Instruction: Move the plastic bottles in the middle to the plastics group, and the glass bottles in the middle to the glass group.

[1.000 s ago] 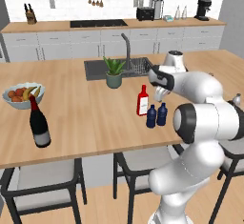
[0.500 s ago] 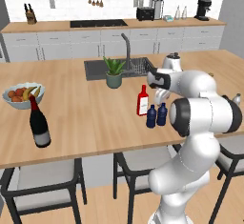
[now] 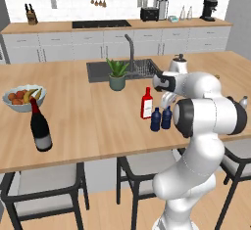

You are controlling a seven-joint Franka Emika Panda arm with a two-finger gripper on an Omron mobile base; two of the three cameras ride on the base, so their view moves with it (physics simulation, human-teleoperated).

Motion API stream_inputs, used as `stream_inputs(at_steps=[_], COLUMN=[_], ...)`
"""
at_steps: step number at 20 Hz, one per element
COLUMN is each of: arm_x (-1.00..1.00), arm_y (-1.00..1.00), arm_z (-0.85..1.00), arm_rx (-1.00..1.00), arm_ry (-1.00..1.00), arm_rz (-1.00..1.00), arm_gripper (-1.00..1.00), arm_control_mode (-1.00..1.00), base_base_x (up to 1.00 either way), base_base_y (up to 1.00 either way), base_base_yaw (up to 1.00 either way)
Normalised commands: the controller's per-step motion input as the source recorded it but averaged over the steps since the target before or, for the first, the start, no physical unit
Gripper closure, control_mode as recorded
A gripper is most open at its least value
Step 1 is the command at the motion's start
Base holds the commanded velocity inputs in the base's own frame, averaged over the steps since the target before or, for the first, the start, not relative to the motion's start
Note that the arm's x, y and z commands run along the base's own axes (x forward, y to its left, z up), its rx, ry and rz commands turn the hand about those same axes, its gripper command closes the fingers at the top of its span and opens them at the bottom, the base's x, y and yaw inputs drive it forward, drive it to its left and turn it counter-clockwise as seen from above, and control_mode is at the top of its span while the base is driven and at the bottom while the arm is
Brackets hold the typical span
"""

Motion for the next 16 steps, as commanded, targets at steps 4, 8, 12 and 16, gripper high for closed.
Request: stream_inputs(at_steps=[4, 8, 12, 16], arm_x=[0.0, 0.0, 0.0, 0.0], arm_y=[0.0, 0.0, 0.0, 0.0], arm_z=[-0.17, -0.24, -0.14, -0.11], arm_rx=[0.0, 0.0, 0.0, 0.0], arm_ry=[0.0, 0.0, 0.0, 0.0], arm_rz=[0.01, 0.01, 0.02, 0.01], arm_gripper=[-1.0, -1.0, -1.0, -1.0], arm_control_mode=[-1.0, -1.0, -1.0, -1.0], base_base_x=[0.0, 0.0, 0.0, 0.0], base_base_y=[0.0, 0.0, 0.0, 0.0], base_base_yaw=[0.0, 0.0, 0.0, 0.0])
